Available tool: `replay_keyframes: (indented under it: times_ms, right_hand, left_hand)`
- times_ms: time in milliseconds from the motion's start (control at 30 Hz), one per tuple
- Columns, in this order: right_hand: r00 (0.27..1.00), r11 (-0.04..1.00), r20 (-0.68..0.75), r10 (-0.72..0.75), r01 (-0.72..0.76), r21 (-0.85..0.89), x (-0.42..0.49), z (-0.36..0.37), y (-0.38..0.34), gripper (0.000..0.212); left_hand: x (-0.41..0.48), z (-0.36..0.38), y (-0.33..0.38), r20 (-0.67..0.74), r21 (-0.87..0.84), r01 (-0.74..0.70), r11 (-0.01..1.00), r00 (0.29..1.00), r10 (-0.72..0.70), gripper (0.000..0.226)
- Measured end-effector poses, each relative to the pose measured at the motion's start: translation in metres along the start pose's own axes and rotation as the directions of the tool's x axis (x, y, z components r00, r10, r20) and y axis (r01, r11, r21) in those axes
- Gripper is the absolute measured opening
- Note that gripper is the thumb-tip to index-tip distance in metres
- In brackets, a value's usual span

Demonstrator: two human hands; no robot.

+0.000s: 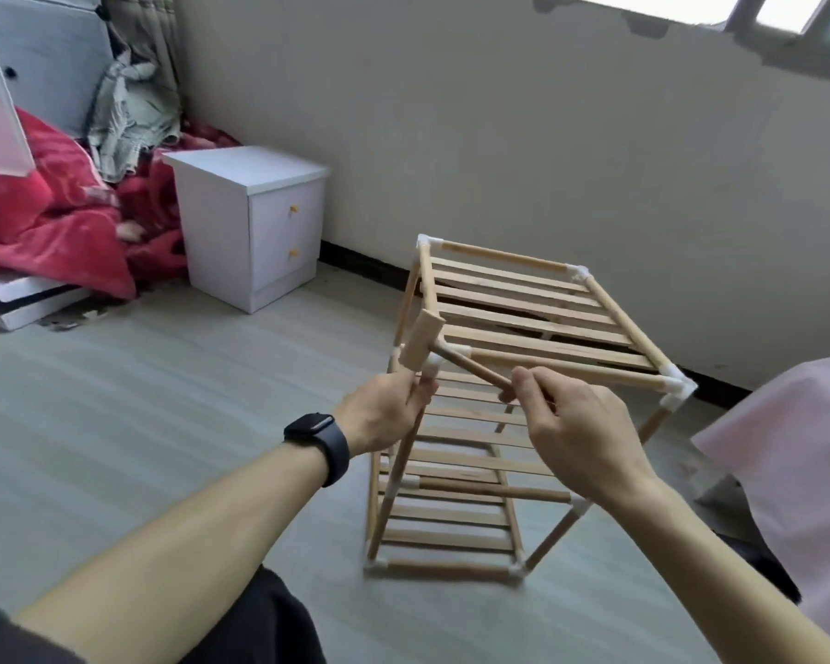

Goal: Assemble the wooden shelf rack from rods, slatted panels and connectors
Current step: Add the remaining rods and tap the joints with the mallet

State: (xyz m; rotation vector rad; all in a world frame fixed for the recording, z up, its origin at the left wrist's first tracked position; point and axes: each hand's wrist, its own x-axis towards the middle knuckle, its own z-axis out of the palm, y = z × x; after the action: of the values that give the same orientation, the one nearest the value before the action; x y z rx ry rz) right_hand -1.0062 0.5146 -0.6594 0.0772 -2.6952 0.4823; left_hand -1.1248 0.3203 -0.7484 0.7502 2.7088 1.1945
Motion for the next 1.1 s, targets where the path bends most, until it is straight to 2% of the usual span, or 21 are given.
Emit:
replay_keyframes:
  times_ms: [100,233,333,433,467,500,533,567,600,667,700,733,800,833,900,933,967,1000,1033,1067,1100]
  right_hand:
    - [1.0,0.999,0.012,-0.019,0.02,-0.027,-0.003,-0.005,0.001,0.038]
    - [0.997,0.992,-0.052,-0.051,0.057,0.11,0.0,-0.017,-0.003,0.03]
    - [0.979,0.973,-0.204,-0.017,0.063,0.221,0.009,-0.035,-0.006,0.033]
    - [0.918,0.924,-0.394,0.047,0.11,0.366,0.01,-0.037,-0.01,0.032]
    - [0.925,0.922,-0.378,0.047,0.105,0.372,0.008,-0.03,-0.011,0.029]
    - [0.965,0.951,-0.26,0.028,0.055,0.305,0.006,-0.021,-0.011,0.028]
    - [0.998,0.986,-0.056,0.008,0.002,0.169,0.003,-0.013,-0.009,0.028]
    - [0.994,0.998,0.105,0.019,-0.025,0.057,0.001,-0.008,-0.006,0.029]
    - [0.992,0.999,0.124,0.037,-0.041,0.033,0.002,-0.005,-0.005,0.031]
    - [0.993,0.981,-0.114,0.015,0.007,0.192,0.007,-0.011,-0.01,0.03]
    - [0.981,0.975,-0.194,-0.001,0.045,0.219,0.011,-0.013,-0.011,0.027]
    - [0.987,0.987,-0.159,-0.018,0.043,0.153,0.014,-0.013,-0.013,0.024]
    - [0.994,0.999,0.112,0.006,0.0,-0.049,0.014,-0.01,-0.014,0.026]
    - [0.992,0.999,0.121,0.023,-0.019,-0.034,0.013,-0.008,-0.014,0.029]
    - [0.995,0.991,-0.098,0.0,0.013,0.13,0.011,-0.013,-0.017,0.03]
    - [0.987,0.983,-0.159,-0.01,0.039,0.18,0.011,-0.013,-0.017,0.027]
    - [0.996,0.99,-0.093,-0.008,0.021,0.142,0.01,-0.013,-0.016,0.026]
    - [0.999,0.998,0.053,0.008,-0.011,0.057,0.008,-0.013,-0.016,0.027]
    - [0.99,0.999,0.136,0.035,-0.035,0.0,0.007,-0.011,-0.015,0.029]
    - [0.995,0.999,0.095,0.033,-0.034,0.0,0.006,-0.011,-0.013,0.03]
    - [1.0,0.998,-0.03,0.0,0.002,0.063,0.006,-0.013,-0.014,0.03]
  left_hand:
    - [0.0,-0.001,-0.002,-0.047,0.093,-0.03,0.995,0.998,0.034,0.039]
    - [-0.001,-0.001,-0.004,-0.071,0.138,-0.058,0.989,0.995,0.068,0.038]
    - [-0.001,-0.001,-0.006,-0.062,0.115,-0.051,0.992,0.996,0.059,0.04]
    - [0.0,-0.003,-0.006,-0.061,0.105,-0.049,0.993,0.997,0.056,0.04]
    - [0.0,-0.003,-0.006,-0.063,0.1,-0.047,0.994,0.997,0.054,0.039]
    - [0.0,-0.004,-0.006,-0.061,0.095,-0.049,0.994,0.997,0.055,0.039]
    - [-0.001,-0.004,-0.006,-0.055,0.087,-0.053,0.995,0.997,0.058,0.038]
    - [-0.001,-0.003,-0.006,-0.052,0.075,-0.056,0.996,0.997,0.061,0.037]
    - [-0.001,-0.003,-0.006,-0.049,0.068,-0.058,0.996,0.997,0.062,0.036]
    - [0.0,-0.004,-0.008,-0.046,0.067,-0.056,0.996,0.997,0.059,0.036]
    - [0.0,-0.005,-0.008,-0.049,0.07,-0.056,0.996,0.997,0.059,0.036]
    - [0.0,-0.005,-0.008,-0.048,0.074,-0.058,0.996,0.997,0.061,0.035]
    - [-0.001,-0.004,-0.008,-0.056,0.078,-0.062,0.995,0.996,0.067,0.034]
    - [-0.001,-0.004,-0.008,-0.056,0.077,-0.065,0.995,0.996,0.069,0.033]
    - [0.0,-0.004,-0.009,-0.054,0.076,-0.061,0.995,0.996,0.065,0.032]
    - [0.0,-0.005,-0.01,-0.053,0.078,-0.058,0.995,0.997,0.062,0.032]
    - [0.001,-0.005,-0.01,-0.049,0.077,-0.058,0.995,0.997,0.062,0.032]
    - [0.0,-0.005,-0.01,-0.048,0.072,-0.057,0.996,0.997,0.061,0.032]
    - [0.0,-0.004,-0.009,-0.049,0.066,-0.056,0.996,0.997,0.059,0.032]
    - [-0.001,-0.005,-0.008,-0.045,0.063,-0.055,0.996,0.997,0.058,0.032]
    - [0.0,-0.005,-0.008,-0.042,0.059,-0.052,0.997,0.998,0.055,0.031]
